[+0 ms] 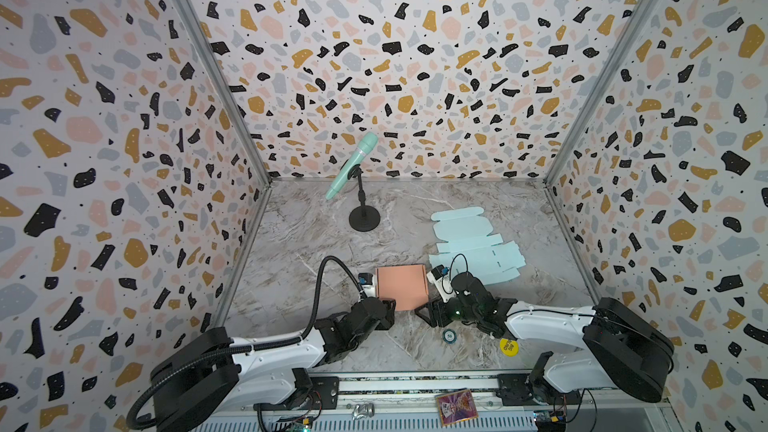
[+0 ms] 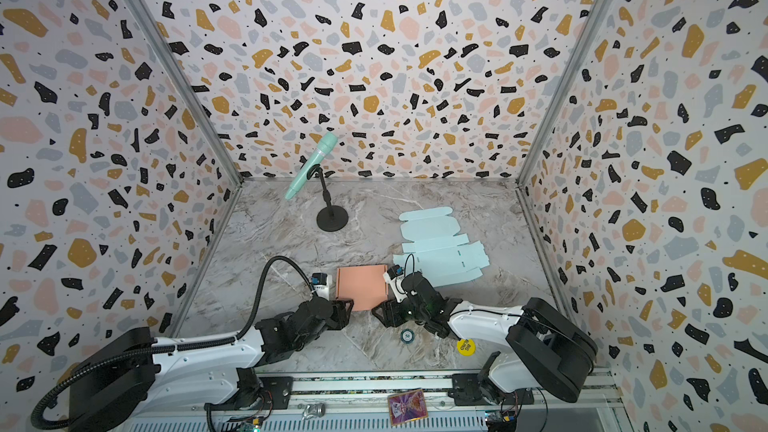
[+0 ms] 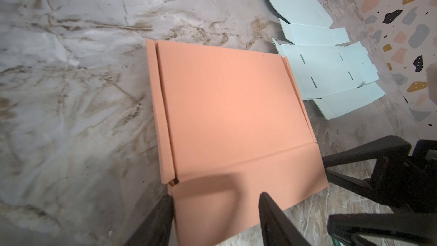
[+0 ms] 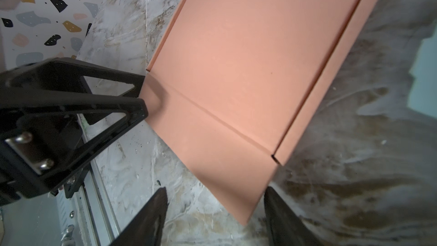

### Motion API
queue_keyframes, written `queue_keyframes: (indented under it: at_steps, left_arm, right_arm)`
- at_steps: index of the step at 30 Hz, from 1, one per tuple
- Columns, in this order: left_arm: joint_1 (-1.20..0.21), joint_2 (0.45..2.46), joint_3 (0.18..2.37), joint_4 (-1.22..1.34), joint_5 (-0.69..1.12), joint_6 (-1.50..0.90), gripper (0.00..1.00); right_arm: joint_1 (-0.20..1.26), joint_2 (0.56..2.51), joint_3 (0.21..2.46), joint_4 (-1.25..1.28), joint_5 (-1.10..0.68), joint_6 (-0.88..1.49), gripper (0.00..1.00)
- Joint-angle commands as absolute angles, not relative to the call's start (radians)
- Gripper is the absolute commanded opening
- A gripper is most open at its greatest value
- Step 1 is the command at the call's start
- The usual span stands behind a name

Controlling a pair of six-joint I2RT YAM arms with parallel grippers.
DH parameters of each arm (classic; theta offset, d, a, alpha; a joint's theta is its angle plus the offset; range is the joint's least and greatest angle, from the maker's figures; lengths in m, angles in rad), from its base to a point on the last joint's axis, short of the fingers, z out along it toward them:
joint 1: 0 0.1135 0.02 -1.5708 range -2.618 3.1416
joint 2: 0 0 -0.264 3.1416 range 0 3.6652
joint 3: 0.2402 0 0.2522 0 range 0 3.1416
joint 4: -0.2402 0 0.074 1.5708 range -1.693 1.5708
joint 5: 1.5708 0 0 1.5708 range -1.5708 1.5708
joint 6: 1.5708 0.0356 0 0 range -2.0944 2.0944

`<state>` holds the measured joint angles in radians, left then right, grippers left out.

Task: Assemble paper box
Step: Close the paper box at the center of the table.

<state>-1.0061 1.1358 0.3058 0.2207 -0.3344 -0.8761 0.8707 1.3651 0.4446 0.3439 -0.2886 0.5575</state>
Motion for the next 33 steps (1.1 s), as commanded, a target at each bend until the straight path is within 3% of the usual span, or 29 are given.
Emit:
queue_keyframes:
  at_steps: [1, 10, 20, 33]
  left_arm:
    - [-1.017, 1.114, 0.330, 0.273, -0.312, -0.878, 0.60]
    - [-1.018, 1.101, 0.307, 0.271, -0.324, -0.877, 0.60]
    - [-1.017, 1.142, 0.307, 0.285, -0.348, -0.878, 0.58]
    - [-0.983, 1.113, 0.298, 0.228, -0.369, -0.873, 0.58]
  right_arm:
    - [0.883, 1.330, 0.494, 0.365, -0.345, 0.564, 0.67]
    - [0.885, 1.342, 0.480, 0.333, -0.258, 0.539, 0.67]
    - [0.878, 1.397, 0.489, 0.353, -0.227, 0.509, 0.57]
    - [0.837, 1.419, 0.489, 0.365, -0.233, 0.486, 0.56]
